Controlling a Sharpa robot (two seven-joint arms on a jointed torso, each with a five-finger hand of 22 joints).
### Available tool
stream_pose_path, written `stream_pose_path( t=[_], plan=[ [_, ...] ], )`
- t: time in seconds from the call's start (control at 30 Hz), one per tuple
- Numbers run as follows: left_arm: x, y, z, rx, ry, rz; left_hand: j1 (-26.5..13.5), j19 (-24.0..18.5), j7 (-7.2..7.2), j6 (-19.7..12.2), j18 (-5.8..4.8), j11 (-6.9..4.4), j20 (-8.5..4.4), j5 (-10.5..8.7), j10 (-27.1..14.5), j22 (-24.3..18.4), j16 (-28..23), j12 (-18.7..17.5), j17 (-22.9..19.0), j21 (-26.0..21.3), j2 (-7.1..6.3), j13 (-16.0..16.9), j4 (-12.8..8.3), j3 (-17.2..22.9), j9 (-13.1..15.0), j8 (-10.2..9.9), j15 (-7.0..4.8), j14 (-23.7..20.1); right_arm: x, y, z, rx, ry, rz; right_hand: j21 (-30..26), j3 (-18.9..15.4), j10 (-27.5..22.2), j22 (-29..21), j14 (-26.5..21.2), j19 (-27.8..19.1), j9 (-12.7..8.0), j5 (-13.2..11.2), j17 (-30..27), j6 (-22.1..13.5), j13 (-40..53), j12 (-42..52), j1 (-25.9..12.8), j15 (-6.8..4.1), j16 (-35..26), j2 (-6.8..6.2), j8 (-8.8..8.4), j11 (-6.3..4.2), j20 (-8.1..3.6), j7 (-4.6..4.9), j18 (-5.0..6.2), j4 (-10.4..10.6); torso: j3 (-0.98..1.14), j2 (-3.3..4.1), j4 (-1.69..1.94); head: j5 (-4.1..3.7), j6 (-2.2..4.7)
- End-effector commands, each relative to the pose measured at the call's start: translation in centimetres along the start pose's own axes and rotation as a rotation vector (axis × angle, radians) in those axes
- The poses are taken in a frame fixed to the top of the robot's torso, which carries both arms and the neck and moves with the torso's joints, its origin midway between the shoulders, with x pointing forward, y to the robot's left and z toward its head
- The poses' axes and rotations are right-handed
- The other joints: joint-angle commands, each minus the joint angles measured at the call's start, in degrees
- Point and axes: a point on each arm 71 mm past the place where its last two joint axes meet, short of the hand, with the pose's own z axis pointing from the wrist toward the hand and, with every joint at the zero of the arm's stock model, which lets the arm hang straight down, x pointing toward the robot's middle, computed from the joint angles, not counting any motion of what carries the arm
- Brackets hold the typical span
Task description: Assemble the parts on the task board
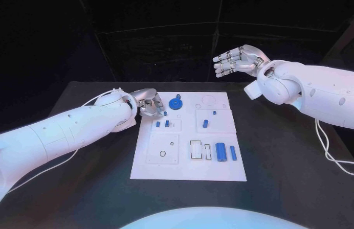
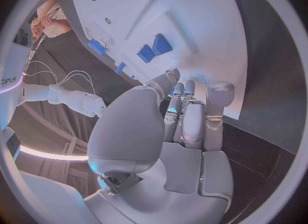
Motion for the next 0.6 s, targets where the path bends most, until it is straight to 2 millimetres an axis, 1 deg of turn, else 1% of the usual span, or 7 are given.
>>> stream_pose_path(
  t=[0.03,0.23,0.37,0.5,0.53,0.57,0.6],
  plan=[
    [-1.0,-0.2,-0.2,0.019,-0.065,-0.016,0.11,-0.08,0.05,-0.51,-0.54,0.10,0.56,-0.15,-0.70,0.12,0.25,-0.23,-0.11,-0.15,-0.62,-0.14,-0.09,-0.26,-0.05,-0.11,0.59,-0.07,-0.1,0.1,0.0,-0.009,0.002,-0.015,-0.22,-0.21,-0.20,-0.01,0.14,0.46,0.00,-0.29,-0.06,0.33,0.01,0.42,0.34,-0.31,0.05,0.02,0.15,-0.26,-0.12,1.93,0.73,-0.37,0.01,0.02,0.03,-0.01,0.04],
    [-2.9,0.1,-1.0,0.041,-0.135,-0.066,0.51,-0.18,0.15,-0.60,-0.48,0.23,0.70,-0.10,-1.26,0.04,0.28,-0.28,-0.20,-0.28,-0.54,-0.24,-0.27,-0.09,0.01,0.03,0.72,-0.09,-0.3,0.1,-0.1,-0.003,-0.001,-0.054,0.27,0.05,0.46,0.22,2.18,1.96,0.07,-0.41,0.09,1.18,0.03,0.78,1.04,-0.97,0.90,0.14,0.35,-0.66,-0.73,1.60,0.84,-1.41,0.03,-0.01,-0.03,0.03,0.22],
    [-3.9,0.4,-1.8,0.057,-0.177,-0.117,0.76,-0.24,0.17,-0.47,-0.44,0.23,0.77,-0.07,-1.14,-0.01,0.34,-0.07,-0.16,-0.37,-0.22,-0.22,-0.30,0.16,0.06,0.17,0.73,-0.08,-0.3,0.0,-0.2,0.000,0.003,-0.121,1.58,0.45,3.22,0.74,5.92,5.02,0.29,-0.88,0.52,3.22,0.27,2.05,1.37,-2.40,2.55,0.21,1.19,-1.75,-2.17,0.77,0.92,-2.23,0.03,-0.02,0.01,0.03,0.38],
    [-5.1,0.5,-2.9,0.094,-0.239,-0.280,0.83,-1.46,0.03,-0.03,0.14,0.01,0.78,-0.06,-0.14,-1.99,-0.53,0.72,-2.28,-2.71,0.43,-0.04,-0.08,0.62,0.18,0.48,0.62,-0.90,-0.3,0.0,-0.4,0.008,0.013,-0.240,4.50,1.61,8.38,2.00,12.15,10.27,0.53,-1.08,1.68,6.75,0.46,4.27,1.94,-5.08,5.11,0.09,2.72,-3.80,-4.90,-0.78,0.73,-3.39,-0.01,-0.03,-0.01,-0.10,0.60],
    [-5.4,0.5,-3.3,0.111,-0.259,-0.350,0.77,-1.80,-0.03,0.03,0.28,-0.13,0.73,-0.07,0.48,-2.46,-0.78,1.15,-2.77,-3.30,0.68,0.09,0.05,0.77,0.20,0.53,0.52,-1.12,-0.2,0.0,-0.5,0.010,0.017,-0.289,5.93,1.83,10.49,2.69,14.70,12.39,0.72,-1.11,2.34,8.34,0.69,5.15,2.23,-6.10,6.32,-0.03,3.40,-4.57,-5.90,-1.30,0.68,-3.84,0.02,-0.03,-0.01,-0.10,0.61],
    [-5.7,0.5,-3.6,0.127,-0.276,-0.412,0.66,-2.53,-0.12,0.05,0.56,-0.27,0.67,-0.09,0.94,-3.54,-1.37,1.53,-3.98,-4.61,0.81,0.19,0.19,0.86,0.21,0.56,0.40,-1.65,-0.1,0.0,-0.6,0.012,0.022,-0.334,7.18,1.92,11.73,3.33,16.70,14.11,0.77,-0.99,2.93,9.25,0.81,5.58,2.36,-6.84,7.30,-0.17,3.70,-5.12,-6.72,-1.70,0.64,-4.16,0.03,-0.02,-0.02,-0.07,0.90],
    [-5.9,0.5,-3.8,0.139,-0.290,-0.465,0.50,-3.61,-0.17,0.02,0.95,-0.37,0.61,-0.10,1.20,-5.13,-2.25,1.82,-5.77,-6.55,0.83,0.26,0.34,0.88,0.21,0.57,0.31,-2.43,0.0,0.1,-0.6,0.013,0.026,-0.372,8.76,1.90,13.22,4.15,19.24,16.20,0.83,-0.73,3.72,10.22,1.03,6.15,2.53,-7.74,8.65,-0.39,4.01,-5.71,-7.59,-2.21,0.60,-4.53,0.02,0.00,-0.06,-0.11,0.95]
  ],
)
